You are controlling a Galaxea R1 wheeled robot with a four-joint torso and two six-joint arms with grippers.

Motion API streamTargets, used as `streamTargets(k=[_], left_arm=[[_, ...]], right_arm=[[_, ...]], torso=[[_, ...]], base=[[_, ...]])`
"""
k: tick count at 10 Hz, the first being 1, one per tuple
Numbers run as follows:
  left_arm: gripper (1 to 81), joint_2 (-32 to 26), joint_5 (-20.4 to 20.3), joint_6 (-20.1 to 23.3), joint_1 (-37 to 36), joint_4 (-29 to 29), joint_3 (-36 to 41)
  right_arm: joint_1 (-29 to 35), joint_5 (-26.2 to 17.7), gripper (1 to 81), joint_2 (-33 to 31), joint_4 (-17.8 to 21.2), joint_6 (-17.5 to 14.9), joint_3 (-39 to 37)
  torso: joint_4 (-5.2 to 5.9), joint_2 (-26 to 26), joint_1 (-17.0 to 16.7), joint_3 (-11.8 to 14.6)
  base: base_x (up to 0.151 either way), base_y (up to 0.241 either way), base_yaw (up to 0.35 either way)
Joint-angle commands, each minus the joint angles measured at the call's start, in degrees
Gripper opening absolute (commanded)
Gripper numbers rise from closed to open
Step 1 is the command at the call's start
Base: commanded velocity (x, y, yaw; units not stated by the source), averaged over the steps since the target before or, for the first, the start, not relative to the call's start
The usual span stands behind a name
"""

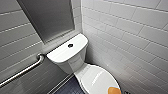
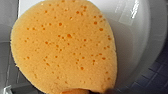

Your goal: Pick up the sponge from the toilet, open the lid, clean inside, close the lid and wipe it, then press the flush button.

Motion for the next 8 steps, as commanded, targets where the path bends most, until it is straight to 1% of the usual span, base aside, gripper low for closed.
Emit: streamTargets(k=[1, 3, 4, 5, 7, 8], left_arm=[[81.1, -0.46, 4.26, 0.17, 0.32, 0.00, 1.10], [81.1, -0.55, 4.26, 0.26, 0.32, -0.09, 1.10], [81.1, -0.64, 4.34, 0.17, 0.32, -0.09, 1.10], [81.1, -0.99, 4.26, 0.26, 0.32, -0.44, 1.01], [81.1, -1.25, 4.26, 0.26, 0.32, -0.35, 0.74], [81.1, -1.25, 4.26, 0.26, 0.32, -0.27, 0.66]], right_arm=[[-2.34, -0.81, 1.0, -10.45, 0.25, 1.78, 3.59], [-5.94, 2.10, 1.0, -13.81, 0.42, 2.49, 5.10], [-8.56, 2.80, 1.0, -15.57, 0.51, 3.55, 5.63], [-11.98, 2.71, 1.0, -16.26, 0.16, 3.90, 5.02], [-18.83, 2.45, 1.0, -15.30, -0.46, 3.02, 3.08], [-22.61, 2.53, 1.0, -13.56, -1.92, 2.24, 1.86]], torso=[[0.00, 0.00, 0.00, 0.00], [0.00, 0.00, 0.00, 0.00], [0.00, 0.00, 0.00, 0.00], [0.00, 0.00, 0.00, 0.00], [0.00, 0.00, 0.00, 0.00], [0.00, 0.00, 0.00, 0.00]], base=[[0.000, 0.000, 0.000], [0.000, 0.000, 0.000], [0.000, 0.000, 0.000], [0.000, 0.000, 0.000], [0.000, 0.000, 0.000], [0.000, 0.000, 0.000]])
